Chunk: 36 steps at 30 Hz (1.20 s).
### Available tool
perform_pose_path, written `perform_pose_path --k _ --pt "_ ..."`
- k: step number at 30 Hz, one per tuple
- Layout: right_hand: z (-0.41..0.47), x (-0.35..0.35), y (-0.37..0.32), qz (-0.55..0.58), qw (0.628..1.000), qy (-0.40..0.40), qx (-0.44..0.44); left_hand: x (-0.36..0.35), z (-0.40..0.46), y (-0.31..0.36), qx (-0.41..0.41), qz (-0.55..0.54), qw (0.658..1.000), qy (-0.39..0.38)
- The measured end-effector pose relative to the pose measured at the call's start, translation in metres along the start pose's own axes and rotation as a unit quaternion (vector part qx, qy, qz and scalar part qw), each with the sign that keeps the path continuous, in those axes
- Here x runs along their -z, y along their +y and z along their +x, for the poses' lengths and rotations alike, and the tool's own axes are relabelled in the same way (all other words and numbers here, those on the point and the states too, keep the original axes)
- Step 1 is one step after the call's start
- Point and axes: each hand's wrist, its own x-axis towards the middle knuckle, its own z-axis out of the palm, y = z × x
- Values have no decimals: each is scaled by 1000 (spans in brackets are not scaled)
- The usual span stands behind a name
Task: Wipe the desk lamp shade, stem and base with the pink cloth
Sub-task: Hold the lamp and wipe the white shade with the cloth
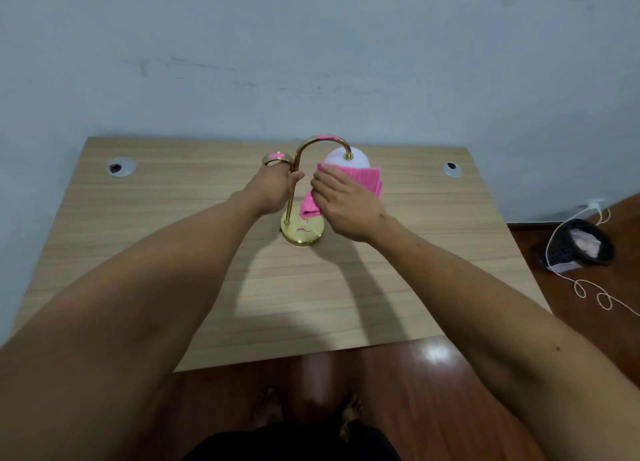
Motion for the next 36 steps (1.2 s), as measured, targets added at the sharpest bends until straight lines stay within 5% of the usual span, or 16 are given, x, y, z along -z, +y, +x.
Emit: perform_pose_path --k 5,9,11,13,16,19,22,26,28,36 --pt "-64 -17 3 77 996 -20 52 -1 3 -7 10 -9 1000 -3" --pt "-115 -15 16 265 951 -95 -129 -1 1 -7 17 -9 1000 -7" --pt "-123 -1 17 382 854 -122 -332 0 1 -6 27 -9 1000 -10" --pt "-118 4 22 508 678 -78 -525 0 0 -5 35 -13 999 -13" --pt "-100 13 28 587 498 46 -637 1 0 -3 41 -10 999 -14" --pt "-70 26 29 635 373 164 -657 1 0 -2 48 -9 999 -15" --pt "-35 33 18 616 379 240 -648 0 0 -3 46 -12 999 -15" --pt "-1 31 -24 604 511 253 -557 0 1 -3 48 -20 998 -21" --pt "6 25 -44 597 528 254 -548 0 1 -4 48 -21 998 -22" --pt "-23 3 -22 623 307 168 -699 0 2 -6 39 -17 999 -21"
